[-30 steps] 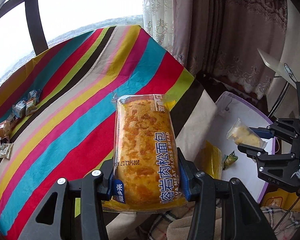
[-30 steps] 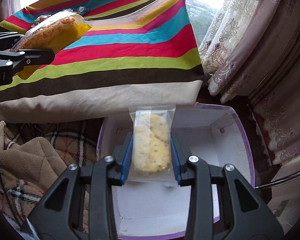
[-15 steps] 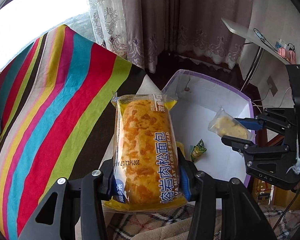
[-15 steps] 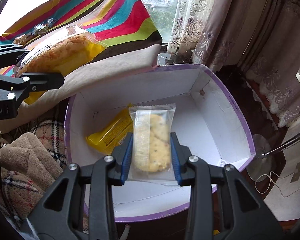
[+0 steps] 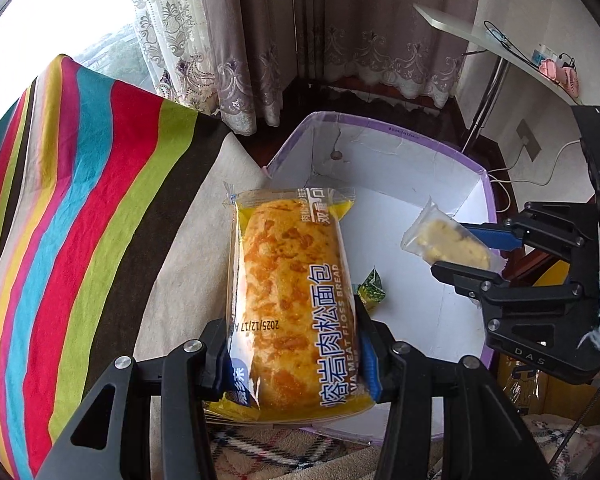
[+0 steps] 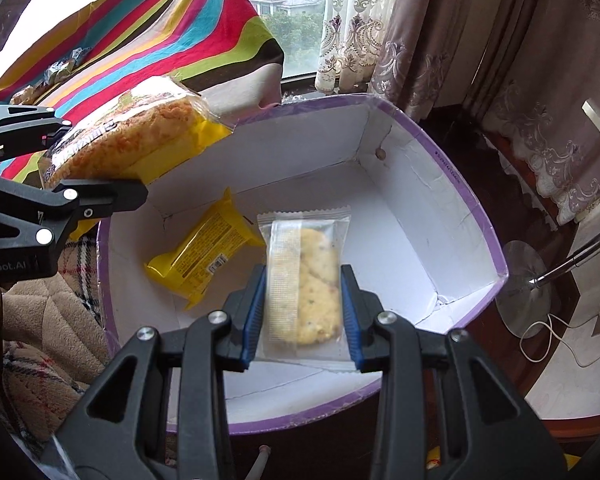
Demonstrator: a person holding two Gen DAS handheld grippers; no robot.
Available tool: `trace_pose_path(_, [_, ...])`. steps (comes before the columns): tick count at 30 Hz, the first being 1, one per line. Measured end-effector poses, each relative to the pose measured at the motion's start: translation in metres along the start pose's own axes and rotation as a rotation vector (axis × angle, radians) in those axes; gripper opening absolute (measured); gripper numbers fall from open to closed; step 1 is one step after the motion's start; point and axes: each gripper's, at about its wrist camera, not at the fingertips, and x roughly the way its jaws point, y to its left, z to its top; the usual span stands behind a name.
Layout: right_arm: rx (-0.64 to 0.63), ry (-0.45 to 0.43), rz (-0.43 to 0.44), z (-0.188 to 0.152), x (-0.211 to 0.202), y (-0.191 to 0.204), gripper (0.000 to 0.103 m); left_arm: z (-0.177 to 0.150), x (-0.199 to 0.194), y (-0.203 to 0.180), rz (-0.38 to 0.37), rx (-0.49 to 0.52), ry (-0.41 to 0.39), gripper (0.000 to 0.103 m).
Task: Organize snacks
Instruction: 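Open both tools to release the snacks into the box, return to table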
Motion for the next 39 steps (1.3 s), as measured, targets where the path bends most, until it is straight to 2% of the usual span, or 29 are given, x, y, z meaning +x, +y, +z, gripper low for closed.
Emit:
trace_pose_path(13, [0.023, 0.015, -0.002, 0.0, 0.01, -0.007, 0.039, 0.001, 0.009, 0.002, -0.026, -0.021, 0.018, 0.051])
trace_pose_path(15, [0.025, 0.019, -0.007, 0.001, 0.01, -0.006, 0.045, 0.001, 0.008, 0.005, -0.029, -0.036, 0.016, 0.053])
trace_pose_path(16, [0.026, 0.021, -0.014, 0.001, 0.01, -0.006, 0.049, 0.0, 0.006, 0.007, -0.029, -0.043, 0.009, 0.053])
trace_pose_path(17, [0.027, 0.022, -0.02, 0.002, 0.01, -0.005, 0.059, -0.001, 0.003, 0.009, -0.031, -0.049, -0.001, 0.054])
trace_pose_path(18, [0.026, 0.023, -0.024, 0.003, 0.01, -0.004, 0.064, -0.002, 0.0, 0.012, -0.032, -0.058, -0.013, 0.056])
trace_pose_path(22, [-0.002, 0.022, -0.031, 0.009, 0.008, 0.005, 0.064, -0.011, -0.018, 0.035, -0.026, -0.125, -0.074, 0.058])
trace_pose_path(26, [-0.052, 0.011, -0.029, 0.026, 0.009, 0.022, 0.064, -0.036, -0.049, 0.086, -0.004, -0.268, -0.16, 0.058])
trace_pose_path(28, [-0.077, -0.011, -0.021, 0.041, 0.008, 0.034, 0.065, -0.057, -0.068, 0.12, 0.025, -0.362, -0.217, 0.063])
trace_pose_path(29, [-0.092, -0.027, -0.013, 0.05, 0.007, 0.043, 0.065, -0.069, -0.078, 0.139, 0.049, -0.409, -0.246, 0.07])
trace_pose_path(30, [-0.111, -0.045, -0.003, 0.058, 0.006, 0.053, 0.065, -0.083, -0.087, 0.157, 0.082, -0.457, -0.275, 0.076])
trace_pose_path(32, [-0.168, -0.086, 0.03, 0.078, 0.006, 0.081, 0.07, -0.114, -0.104, 0.194, 0.181, -0.55, -0.307, 0.08])
trace_pose_path(33, [-0.197, -0.103, 0.049, 0.088, 0.007, 0.098, 0.073, -0.131, -0.11, 0.211, 0.232, -0.596, -0.309, 0.081])
trace_pose_path(36, [-0.29, -0.146, 0.13, 0.116, 0.014, 0.158, 0.074, -0.185, -0.127, 0.265, 0.352, -0.758, -0.29, 0.081])
trace_pose_path(39, [-0.397, -0.194, 0.219, 0.142, 0.025, 0.227, 0.075, -0.242, -0.143, 0.308, 0.445, -0.925, -0.29, 0.081])
